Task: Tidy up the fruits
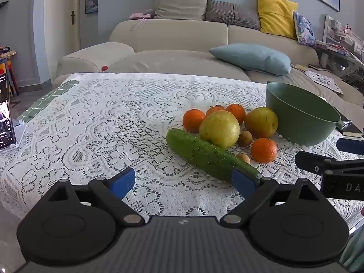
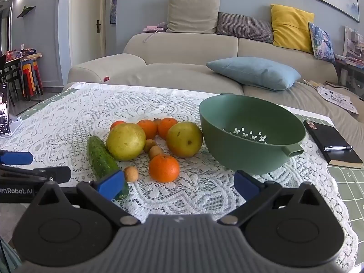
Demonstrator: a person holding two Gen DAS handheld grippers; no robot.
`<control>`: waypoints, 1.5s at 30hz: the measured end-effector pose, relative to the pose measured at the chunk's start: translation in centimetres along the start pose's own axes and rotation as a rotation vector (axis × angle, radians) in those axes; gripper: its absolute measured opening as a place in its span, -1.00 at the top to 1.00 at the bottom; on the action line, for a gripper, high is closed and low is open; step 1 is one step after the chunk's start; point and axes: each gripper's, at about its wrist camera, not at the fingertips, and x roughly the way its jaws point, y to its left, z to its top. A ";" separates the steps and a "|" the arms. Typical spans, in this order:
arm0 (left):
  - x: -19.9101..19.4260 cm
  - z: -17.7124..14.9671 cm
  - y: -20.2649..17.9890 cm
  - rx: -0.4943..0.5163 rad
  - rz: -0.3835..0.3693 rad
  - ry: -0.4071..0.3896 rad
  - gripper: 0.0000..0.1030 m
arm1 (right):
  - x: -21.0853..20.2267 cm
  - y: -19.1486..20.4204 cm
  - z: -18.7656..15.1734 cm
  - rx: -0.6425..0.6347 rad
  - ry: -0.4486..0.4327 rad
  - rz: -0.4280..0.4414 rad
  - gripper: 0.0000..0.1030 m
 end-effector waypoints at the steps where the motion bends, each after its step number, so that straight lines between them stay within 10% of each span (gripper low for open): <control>1: 0.0 0.0 0.0 -0.001 0.000 -0.002 -1.00 | 0.0 0.0 0.0 0.005 -0.005 0.002 -0.93; 45: 0.1 -0.2 -1.0 0.045 -0.010 -0.004 -1.00 | 0.3 0.0 -0.2 0.012 0.005 -0.005 -0.93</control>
